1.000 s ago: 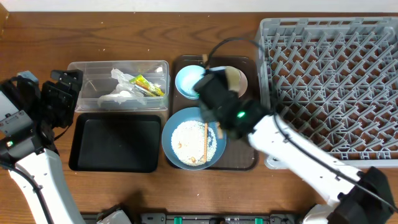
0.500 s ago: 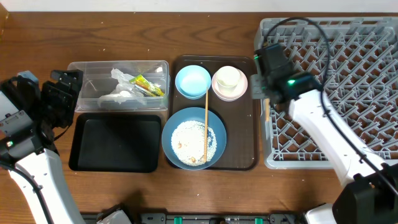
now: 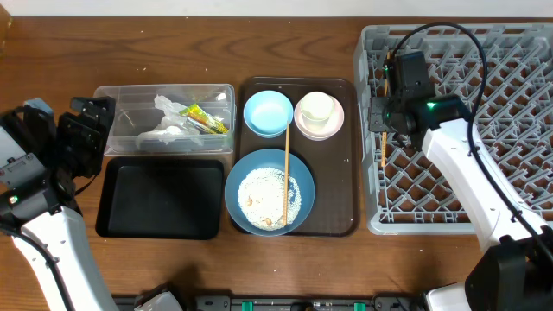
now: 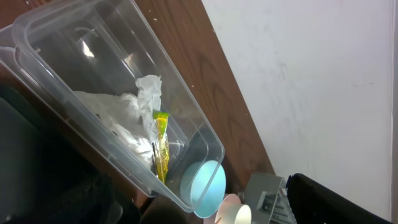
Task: Sort waste into correct bins and load items into the dishwasher rack
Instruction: 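Carry the chopstick right and insert it into the grey rack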
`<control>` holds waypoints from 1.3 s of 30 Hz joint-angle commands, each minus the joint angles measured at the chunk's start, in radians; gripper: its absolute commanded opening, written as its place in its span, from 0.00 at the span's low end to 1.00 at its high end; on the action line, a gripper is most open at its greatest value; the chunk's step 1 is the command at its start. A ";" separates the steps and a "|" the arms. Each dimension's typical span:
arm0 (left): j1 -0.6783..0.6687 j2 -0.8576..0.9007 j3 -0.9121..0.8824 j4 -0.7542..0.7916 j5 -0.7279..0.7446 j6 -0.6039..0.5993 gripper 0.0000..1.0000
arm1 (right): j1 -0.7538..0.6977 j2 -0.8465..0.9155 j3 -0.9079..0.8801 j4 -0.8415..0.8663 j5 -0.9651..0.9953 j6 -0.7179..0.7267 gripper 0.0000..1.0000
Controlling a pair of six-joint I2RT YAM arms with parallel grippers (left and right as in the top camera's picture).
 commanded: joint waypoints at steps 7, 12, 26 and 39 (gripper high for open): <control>0.006 0.000 0.009 -0.002 0.009 -0.002 0.91 | -0.010 -0.016 0.009 -0.008 0.044 -0.068 0.02; 0.006 0.000 0.009 -0.002 0.009 -0.002 0.91 | -0.011 -0.016 0.002 -0.009 0.044 -0.068 0.02; 0.006 0.000 0.009 -0.002 0.009 -0.002 0.91 | -0.012 -0.016 -0.086 0.079 0.044 -0.065 0.06; 0.006 0.000 0.009 -0.002 0.009 -0.002 0.91 | -0.012 -0.016 -0.091 0.093 0.044 -0.064 0.32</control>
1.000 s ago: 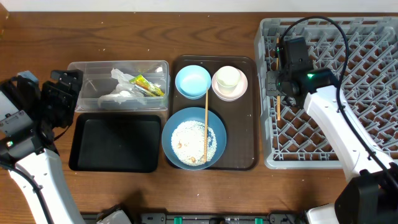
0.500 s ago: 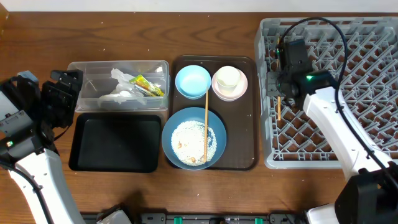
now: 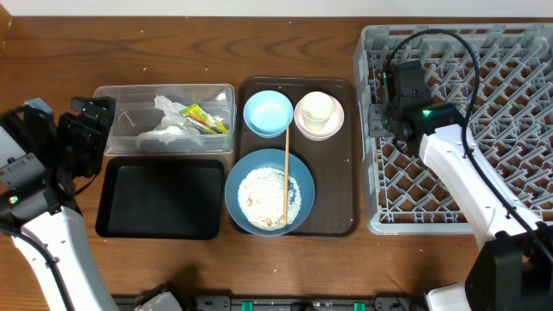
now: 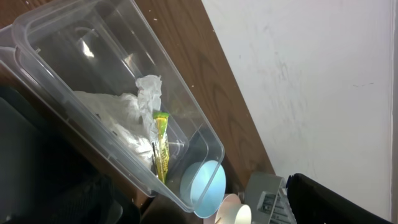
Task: Sort waste into correct bins and load items into the dishwasher rack
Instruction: 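Carry the chopstick right and insert it into the grey rack, then move the right gripper back over the remaining chopstick on the plate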
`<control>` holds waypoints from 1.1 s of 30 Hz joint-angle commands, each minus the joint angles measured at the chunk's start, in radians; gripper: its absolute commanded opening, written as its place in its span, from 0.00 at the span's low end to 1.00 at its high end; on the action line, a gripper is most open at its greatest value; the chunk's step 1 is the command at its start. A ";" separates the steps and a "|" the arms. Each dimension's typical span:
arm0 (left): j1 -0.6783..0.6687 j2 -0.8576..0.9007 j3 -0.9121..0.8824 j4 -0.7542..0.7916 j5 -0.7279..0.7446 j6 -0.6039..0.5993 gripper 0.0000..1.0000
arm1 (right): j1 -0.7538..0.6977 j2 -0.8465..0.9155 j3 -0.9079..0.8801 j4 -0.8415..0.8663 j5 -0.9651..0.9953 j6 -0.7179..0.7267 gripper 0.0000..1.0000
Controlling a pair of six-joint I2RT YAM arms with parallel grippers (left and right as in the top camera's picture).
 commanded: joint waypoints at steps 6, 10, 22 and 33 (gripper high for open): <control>0.006 0.000 0.009 -0.002 0.009 -0.002 0.91 | -0.006 -0.017 -0.006 -0.012 -0.051 0.052 0.35; 0.006 0.000 0.009 -0.002 0.009 -0.002 0.91 | -0.006 -0.017 -0.006 -0.003 -0.154 0.134 0.38; 0.006 0.000 0.009 -0.002 0.009 -0.002 0.91 | 0.166 -0.017 -0.006 0.098 -0.473 0.323 0.43; 0.006 0.000 0.009 -0.002 0.009 -0.002 0.91 | 0.488 -0.016 -0.018 0.082 -0.159 0.499 0.41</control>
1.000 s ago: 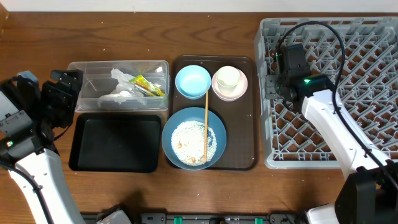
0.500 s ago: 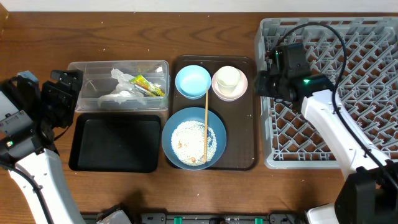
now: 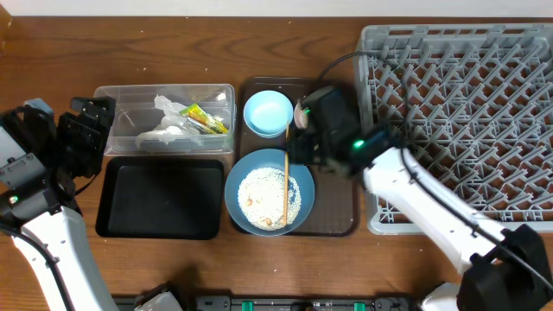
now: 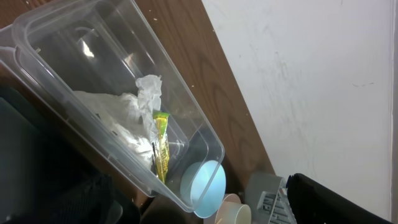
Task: Sort waste into correct bins and load items into the dishwasher rack
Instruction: 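Move the right gripper back over the remaining chopstick on the plate, then grasp the second chopstick with the right gripper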
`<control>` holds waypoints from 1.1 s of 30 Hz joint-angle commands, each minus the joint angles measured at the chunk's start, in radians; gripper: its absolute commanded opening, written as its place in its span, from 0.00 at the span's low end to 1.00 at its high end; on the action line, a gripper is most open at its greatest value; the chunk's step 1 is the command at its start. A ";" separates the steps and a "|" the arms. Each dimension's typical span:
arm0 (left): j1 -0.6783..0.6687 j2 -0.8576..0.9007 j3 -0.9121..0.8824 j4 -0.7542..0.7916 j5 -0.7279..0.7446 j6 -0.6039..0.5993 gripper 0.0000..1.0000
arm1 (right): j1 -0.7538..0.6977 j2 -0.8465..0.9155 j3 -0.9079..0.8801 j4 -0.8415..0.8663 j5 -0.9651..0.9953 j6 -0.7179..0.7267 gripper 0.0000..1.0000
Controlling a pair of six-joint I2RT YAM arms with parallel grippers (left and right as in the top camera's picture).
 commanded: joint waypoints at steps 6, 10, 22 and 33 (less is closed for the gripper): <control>0.006 0.000 0.009 -0.002 0.009 -0.002 0.91 | 0.224 -0.016 -0.059 -0.008 0.371 0.136 0.35; 0.006 0.000 0.009 -0.002 0.009 -0.002 0.91 | 0.276 -0.016 -0.092 -0.006 0.476 0.142 0.35; 0.006 0.000 0.009 -0.002 0.009 -0.002 0.91 | 0.284 -0.016 -0.211 0.121 0.495 0.164 0.36; 0.006 0.000 0.009 -0.002 0.009 -0.002 0.91 | 0.284 0.056 -0.212 0.205 0.488 0.163 0.37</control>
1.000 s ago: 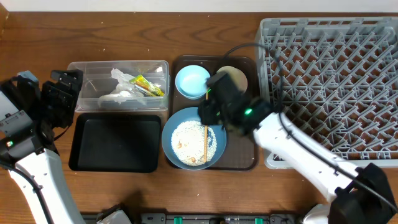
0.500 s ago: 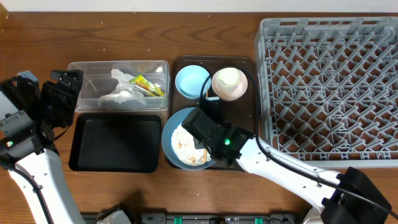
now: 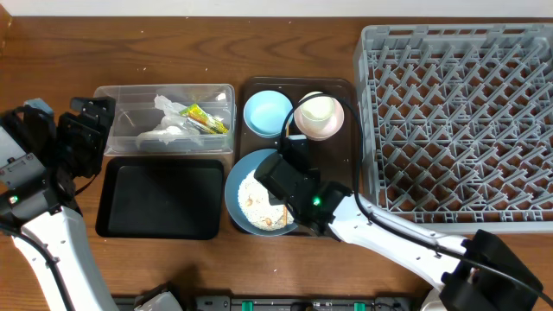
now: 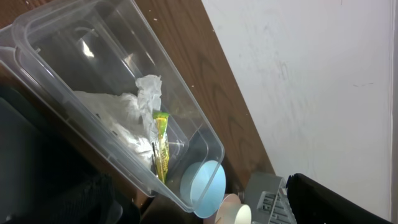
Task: Sort waste into correct bins and load items into the dishwasher rack
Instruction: 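Grasp the second chopstick with the right gripper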
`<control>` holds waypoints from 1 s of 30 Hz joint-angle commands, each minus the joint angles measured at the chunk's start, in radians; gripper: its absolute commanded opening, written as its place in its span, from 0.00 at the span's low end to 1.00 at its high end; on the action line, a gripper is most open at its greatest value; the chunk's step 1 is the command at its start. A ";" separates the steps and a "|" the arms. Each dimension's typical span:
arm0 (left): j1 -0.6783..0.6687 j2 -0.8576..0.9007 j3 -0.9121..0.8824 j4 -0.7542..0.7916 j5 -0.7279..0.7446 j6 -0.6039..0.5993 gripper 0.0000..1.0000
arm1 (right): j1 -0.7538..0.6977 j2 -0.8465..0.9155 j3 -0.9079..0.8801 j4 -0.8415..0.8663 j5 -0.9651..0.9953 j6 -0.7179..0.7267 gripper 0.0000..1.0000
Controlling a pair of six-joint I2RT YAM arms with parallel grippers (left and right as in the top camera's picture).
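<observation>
My right gripper [image 3: 278, 183] hangs low over the large blue plate [image 3: 244, 206] of white crumbs on the brown tray [image 3: 342, 223]. The wrist hides its fingers, so whether they are open or shut does not show. Only the far end of a wooden chopstick [image 3: 286, 138] sticks out from under that arm. Behind it are a small blue bowl [image 3: 268, 112] and a cup in a pink bowl [image 3: 318, 114]. The grey dishwasher rack [image 3: 458, 121] stands on the right. My left gripper [image 3: 85, 131] is open at the far left, beside the clear bin [image 3: 164, 117].
The clear bin [image 4: 124, 124] holds crumpled white paper and a yellow wrapper [image 4: 160, 146]. A black bin [image 3: 160, 199] sits in front of it, with nothing in it. The right arm stretches from the front right across the tray's near edge.
My right gripper has moved from the far edge of the blue plate, beside the cup, down over the plate's middle. It now covers most of the chopstick. The left arm is where it was.
First my right gripper was over the rack's left edge with a thin orange stick beside it. Then it was at the same spot and no stick showed. Later it stood over the tray near the cup, and now over the crumb plate. The left arm stayed put.
</observation>
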 commanded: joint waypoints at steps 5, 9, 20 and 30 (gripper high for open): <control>0.006 0.000 0.009 -0.002 0.009 -0.002 0.91 | 0.009 0.103 -0.004 0.037 0.015 0.007 0.37; 0.006 0.000 0.009 -0.002 0.009 -0.002 0.91 | 0.009 0.106 -0.004 0.036 0.036 0.002 0.38; 0.006 0.000 0.009 -0.002 0.009 -0.002 0.91 | 0.009 0.149 -0.004 0.041 0.027 0.003 0.36; 0.006 0.000 0.009 -0.002 0.009 -0.002 0.91 | 0.009 0.175 -0.002 0.059 0.030 -0.013 0.35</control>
